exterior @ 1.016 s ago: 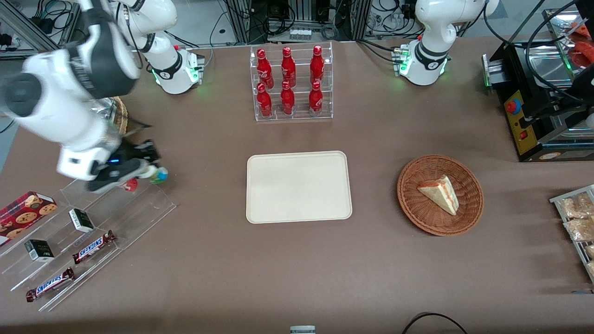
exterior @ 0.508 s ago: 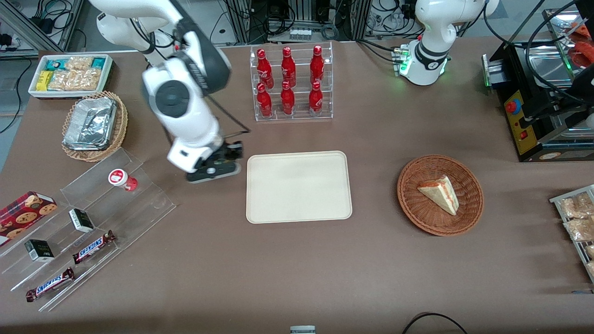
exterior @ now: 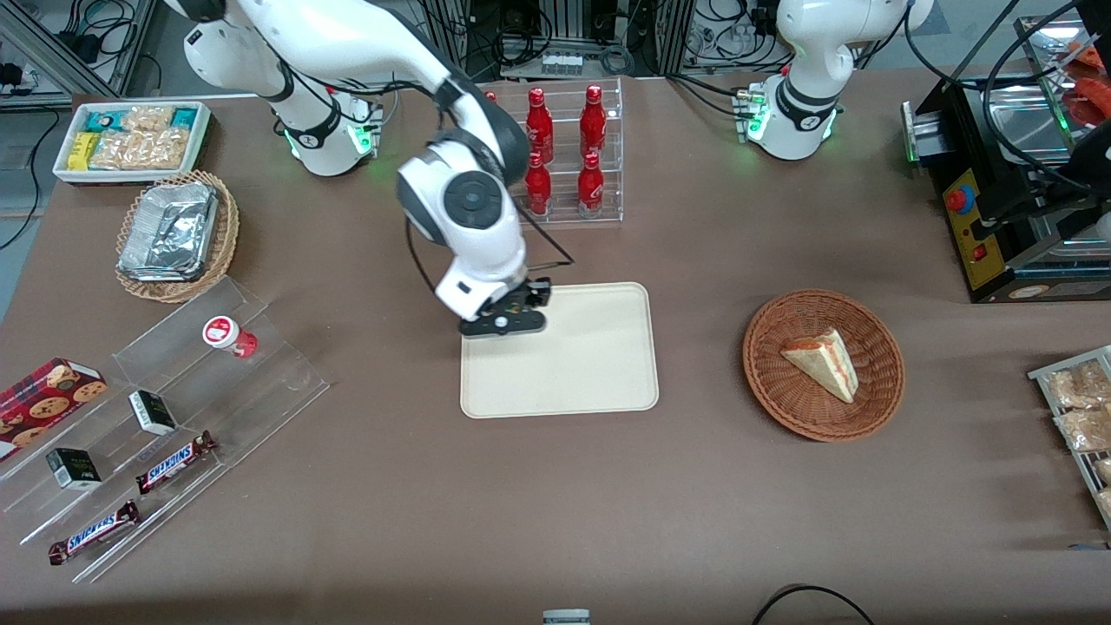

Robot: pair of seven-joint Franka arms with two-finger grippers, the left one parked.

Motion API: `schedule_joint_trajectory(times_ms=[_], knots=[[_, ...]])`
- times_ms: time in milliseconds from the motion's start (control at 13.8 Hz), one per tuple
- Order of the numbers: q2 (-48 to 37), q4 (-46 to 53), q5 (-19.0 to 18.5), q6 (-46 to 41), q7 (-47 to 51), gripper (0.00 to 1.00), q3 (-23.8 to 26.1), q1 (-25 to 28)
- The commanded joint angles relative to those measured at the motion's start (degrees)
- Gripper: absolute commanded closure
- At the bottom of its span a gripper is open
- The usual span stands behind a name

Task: Place green gum on tray
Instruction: 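Lower the gum container onto the tray and open the right gripper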

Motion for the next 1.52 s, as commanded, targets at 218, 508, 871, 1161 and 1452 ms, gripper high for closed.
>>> schedule_joint_trajectory(times_ms=[218,508,871,1161,1452], knots=[[10.0,7.5,-6.2,3.6,10.3,1.0,-0.6,3.7],[12.0,7.3,-5.7,7.4,11.4,1.0,-0.6,3.9],[12.7,7.0,-5.6,7.6,11.5,0.67,-0.6,4.2],[12.4,7.1,-5.4,7.5,10.8,0.01,-0.6,3.8],[7.0,7.0,-5.3,4.0,10.2,0.01,-0.6,0.9]])
